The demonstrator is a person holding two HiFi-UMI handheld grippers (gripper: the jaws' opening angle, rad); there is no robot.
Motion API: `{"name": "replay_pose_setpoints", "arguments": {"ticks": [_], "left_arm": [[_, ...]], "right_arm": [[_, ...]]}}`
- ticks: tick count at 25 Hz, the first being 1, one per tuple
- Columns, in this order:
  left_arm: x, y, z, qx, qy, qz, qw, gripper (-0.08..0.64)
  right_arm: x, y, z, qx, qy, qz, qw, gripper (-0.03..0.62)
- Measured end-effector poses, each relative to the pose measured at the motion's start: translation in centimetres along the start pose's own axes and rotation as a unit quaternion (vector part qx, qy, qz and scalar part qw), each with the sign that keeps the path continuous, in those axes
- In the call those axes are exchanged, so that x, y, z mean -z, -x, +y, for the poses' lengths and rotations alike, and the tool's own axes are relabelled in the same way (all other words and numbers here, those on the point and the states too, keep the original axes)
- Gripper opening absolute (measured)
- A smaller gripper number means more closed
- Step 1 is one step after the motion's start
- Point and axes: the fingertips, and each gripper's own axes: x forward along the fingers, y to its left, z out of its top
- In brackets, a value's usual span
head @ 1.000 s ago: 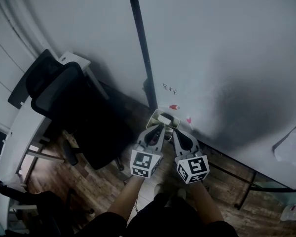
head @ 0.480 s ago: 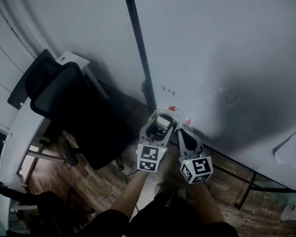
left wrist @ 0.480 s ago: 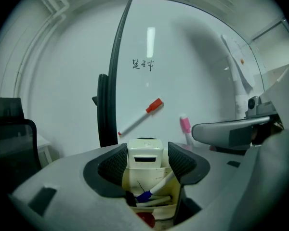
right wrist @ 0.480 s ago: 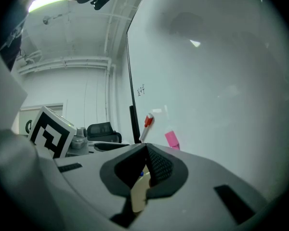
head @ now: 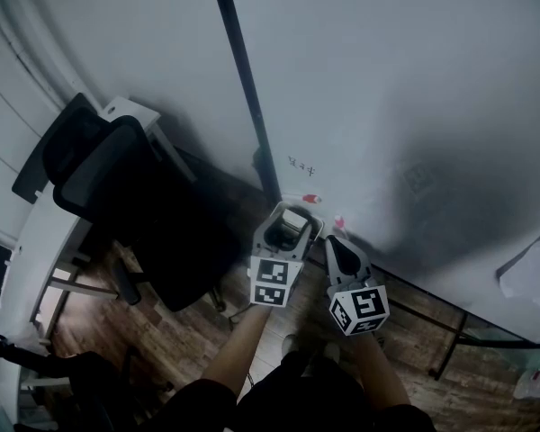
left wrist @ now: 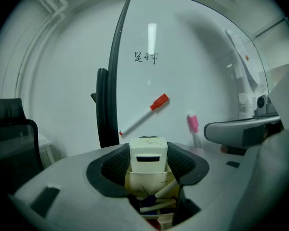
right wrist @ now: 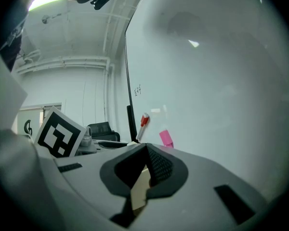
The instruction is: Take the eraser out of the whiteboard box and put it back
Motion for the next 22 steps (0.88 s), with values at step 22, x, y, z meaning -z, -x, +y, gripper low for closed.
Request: {"name": "replay_pose_setpoints", "arguments": {"ticks": [22], "left_arm": [[-7.2,6.4,0.4,-0.028,0.018,-0.133,0.9906,0.229]], "right_arm": [[-2.5,1.4,0.6,-0.010,0.002,-0.028,1.000,0.002]]}}
